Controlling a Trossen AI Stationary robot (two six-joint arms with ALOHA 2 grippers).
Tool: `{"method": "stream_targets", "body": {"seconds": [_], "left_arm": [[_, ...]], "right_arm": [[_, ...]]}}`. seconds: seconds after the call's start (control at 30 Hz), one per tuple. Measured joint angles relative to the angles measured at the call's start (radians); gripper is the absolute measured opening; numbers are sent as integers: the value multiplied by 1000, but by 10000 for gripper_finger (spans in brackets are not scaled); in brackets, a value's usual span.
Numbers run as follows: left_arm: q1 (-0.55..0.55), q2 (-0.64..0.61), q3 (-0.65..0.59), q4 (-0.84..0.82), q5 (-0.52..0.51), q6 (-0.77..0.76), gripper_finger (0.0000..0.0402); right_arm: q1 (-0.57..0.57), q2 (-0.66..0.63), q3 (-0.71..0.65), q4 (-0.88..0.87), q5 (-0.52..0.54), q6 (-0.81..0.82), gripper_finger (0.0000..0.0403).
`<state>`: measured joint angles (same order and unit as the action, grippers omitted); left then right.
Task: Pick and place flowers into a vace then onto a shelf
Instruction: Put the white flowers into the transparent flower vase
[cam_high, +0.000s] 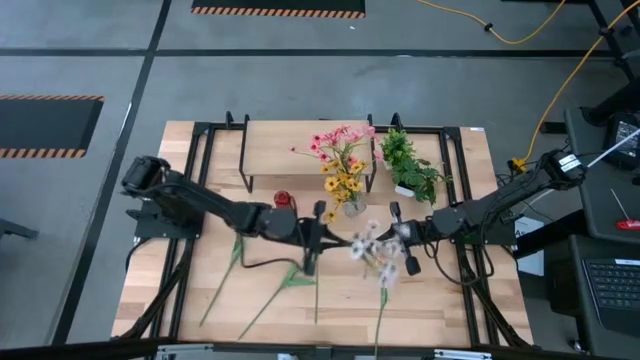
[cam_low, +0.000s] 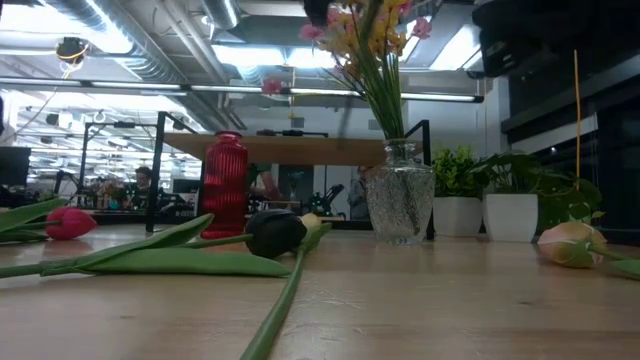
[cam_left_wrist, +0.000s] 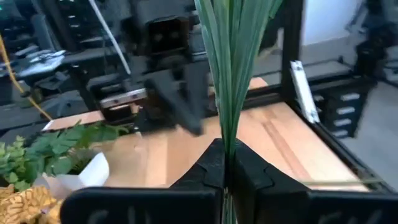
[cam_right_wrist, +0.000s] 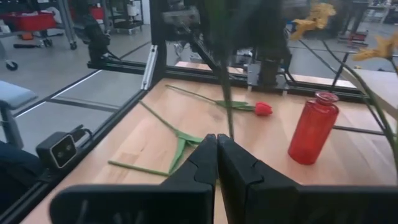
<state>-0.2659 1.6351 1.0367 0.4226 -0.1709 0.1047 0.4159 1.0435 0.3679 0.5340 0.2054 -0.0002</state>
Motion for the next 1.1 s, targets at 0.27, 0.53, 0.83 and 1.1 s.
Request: {"method": "stream_targets", "body": {"seconds": [0.27, 0.53, 0.83, 1.1], "left_arm": [[27, 67, 0, 159, 60, 10, 4], [36, 81, 0, 162, 21, 13, 5], [70, 80, 0, 187, 16, 29, 5], [93, 118, 0, 247, 62, 43, 5]], "right_arm": [[13, 0, 0, 49, 23, -41, 17], [13, 0, 0, 153, 34, -174, 67], [12, 0, 0, 202, 37, -194, 159], [-51, 25, 0, 267, 39, -153, 180]]}}
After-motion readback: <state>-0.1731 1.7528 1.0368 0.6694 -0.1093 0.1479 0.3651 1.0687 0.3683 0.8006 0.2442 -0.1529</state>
